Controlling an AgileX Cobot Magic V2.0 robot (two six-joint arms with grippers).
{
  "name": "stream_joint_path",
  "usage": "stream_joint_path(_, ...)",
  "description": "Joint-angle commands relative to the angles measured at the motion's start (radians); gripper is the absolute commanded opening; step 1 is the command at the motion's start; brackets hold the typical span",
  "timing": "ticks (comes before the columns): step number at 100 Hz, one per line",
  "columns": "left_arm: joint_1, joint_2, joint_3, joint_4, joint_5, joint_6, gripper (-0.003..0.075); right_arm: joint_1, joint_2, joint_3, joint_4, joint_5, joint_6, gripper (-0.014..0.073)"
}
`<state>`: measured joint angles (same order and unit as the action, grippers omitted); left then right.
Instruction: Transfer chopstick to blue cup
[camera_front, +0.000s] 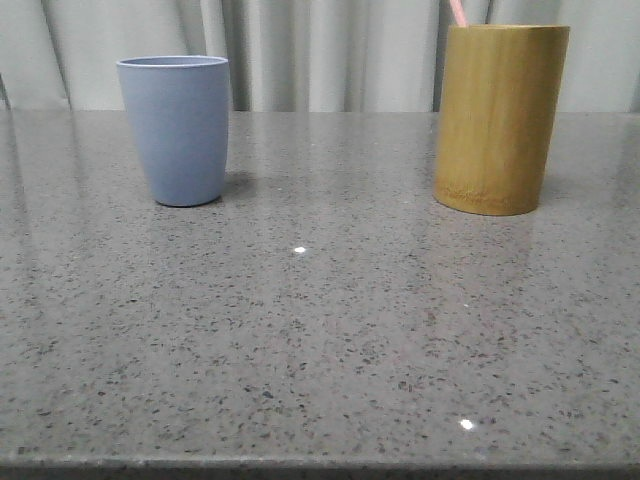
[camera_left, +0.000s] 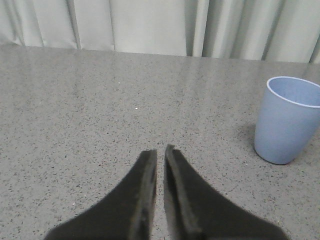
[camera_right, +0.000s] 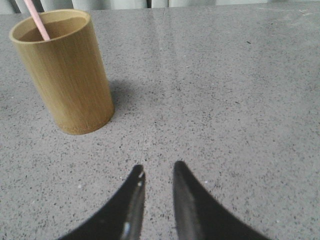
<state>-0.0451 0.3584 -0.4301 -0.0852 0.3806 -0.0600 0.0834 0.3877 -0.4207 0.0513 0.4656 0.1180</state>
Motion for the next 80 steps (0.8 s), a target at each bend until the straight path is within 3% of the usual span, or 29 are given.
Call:
stream_joint_path(1,-0.001,0.076,-0.080,-0.010,-0.058,-0.010,0.0218,-0.004,0.060,-0.061,-0.007,-0.063,-0.006,0.0286)
stream_joint_path(10,-0.001,0.128,-0.116,-0.010,-0.060,-0.010,0.0363,-0.004,0.100,-0.085,-0.007,-0.067,-0.006,0.0323)
stream_joint_path(18,-0.001,0.165,-0.135,-0.010,-0.062,-0.010,0.0422,-0.004,0.123,-0.104,-0.007,-0.069,-0.006,0.0332)
stream_joint_path(53,-0.001,0.188,-0.145,-0.017,-0.152,-0.010,0.0419,-0.004,0.136,-0.098,-0.007,-0.077,-0.006,0.0332)
stream_joint_path(80,-0.001,0.332,-0.348,-0.017,0.041,-0.004,0.0419,-0.004,0.136,-0.098,-0.007,-0.074,-0.006,0.0332)
